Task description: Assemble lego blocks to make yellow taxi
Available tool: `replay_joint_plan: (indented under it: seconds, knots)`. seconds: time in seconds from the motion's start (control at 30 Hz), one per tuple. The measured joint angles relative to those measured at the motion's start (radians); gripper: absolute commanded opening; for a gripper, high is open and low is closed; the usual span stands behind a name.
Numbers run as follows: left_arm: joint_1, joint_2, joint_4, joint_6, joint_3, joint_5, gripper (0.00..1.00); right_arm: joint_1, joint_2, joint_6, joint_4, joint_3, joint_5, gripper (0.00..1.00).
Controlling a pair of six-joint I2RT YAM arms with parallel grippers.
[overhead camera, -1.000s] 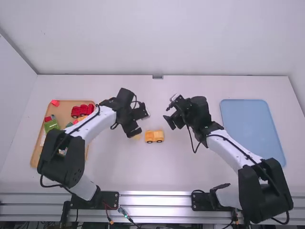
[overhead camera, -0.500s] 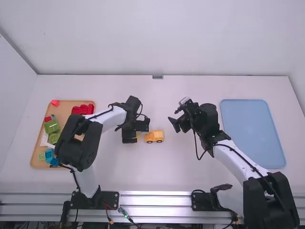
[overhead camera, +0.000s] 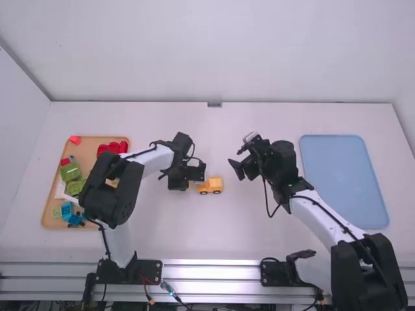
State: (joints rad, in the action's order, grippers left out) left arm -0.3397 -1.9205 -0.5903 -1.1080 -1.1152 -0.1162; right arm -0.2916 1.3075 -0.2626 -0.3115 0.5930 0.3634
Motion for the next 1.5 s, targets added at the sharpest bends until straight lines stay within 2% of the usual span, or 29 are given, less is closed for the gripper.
replay_joint_plan:
  seconds: [0.1,0.3,0.47,0.5,0.53,0.57,0.63,0.67,0.83,0.87,0.9,0.97,1.0,1.07,1.1,1.13,1.2,1.33,1.37,1.4,1.5]
  knots:
    - [0.000,0.000,0.000,0.012,0.000,-0.007,0.23,0.000,0.000,0.003,0.000,0.000,0.000,0.99]
    - [0.000,0.000,-0.019,0.069,0.000,-0.014,0.22,0.000,0.000,0.002,-0.010,0.000,0.000,0.99]
    - [0.000,0.000,0.038,0.293,0.000,-0.014,0.23,0.009,0.000,0.002,-0.063,0.000,0.000,0.99]
    - [0.000,0.000,0.057,0.368,0.000,-0.014,0.20,0.013,0.000,-0.001,-0.077,0.000,0.000,0.99]
    - [0.000,0.000,0.070,0.447,0.000,-0.007,0.13,0.018,0.000,0.002,-0.093,0.000,0.000,0.99]
    - [0.000,0.000,0.071,0.459,0.000,-0.005,0.12,0.020,0.000,0.000,-0.101,0.000,0.001,0.99]
    - [0.000,0.000,0.075,0.695,0.000,0.050,0.02,0.035,0.000,0.002,-0.136,0.000,0.000,0.99]
    - [0.000,0.000,0.070,0.744,0.000,0.062,0.02,0.037,0.000,0.000,-0.140,0.000,0.000,0.99]
    - [0.003,0.000,-0.049,1.365,-0.020,0.177,0.02,0.056,-0.001,0.000,-0.171,0.000,0.001,0.99]
    - [0.004,0.000,-0.052,1.399,-0.020,0.181,0.03,0.056,0.000,-0.001,-0.172,0.000,0.000,0.99]
    - [0.004,0.000,-0.070,1.598,-0.020,0.198,0.02,0.056,-0.001,0.000,-0.172,0.000,0.001,0.99]
    - [0.004,0.000,-0.080,1.856,-0.020,0.203,0.02,0.056,0.000,0.002,-0.172,0.000,0.001,0.99]
    - [0.004,0.000,-0.080,1.887,-0.020,0.201,0.02,0.056,-0.001,0.000,-0.172,0.000,0.000,0.99]
    - [0.004,0.000,-0.079,2.082,-0.020,0.175,0.02,0.056,-0.001,0.000,-0.172,0.000,0.001,0.99]
    - [0.004,0.000,-0.079,2.187,-0.020,0.151,0.05,0.056,-0.001,0.000,-0.170,0.000,0.001,0.99]
    - [0.004,0.000,-0.078,2.330,-0.020,0.117,0.15,0.056,-0.001,0.002,-0.166,0.000,0.002,0.99]
    - [0.004,0.000,-0.078,2.458,-0.020,0.090,0.22,0.056,0.000,0.001,-0.157,0.000,0.006,0.99]
    - [0.004,0.000,-0.080,2.694,-0.020,0.043,0.23,0.056,0.000,0.002,-0.147,0.000,0.018,0.99]
    - [0.004,0.000,-0.088,2.778,-0.020,0.030,0.30,0.056,-0.001,-0.001,-0.144,0.000,0.021,0.99]
    - [0.004,0.000,-0.098,2.828,-0.021,0.020,0.46,0.056,-0.001,0.000,-0.143,0.000,0.023,0.99]
    - [0.004,0.000,-0.113,2.951,-0.021,-0.013,0.60,0.056,-0.001,0.000,-0.142,0.000,0.023,0.99]
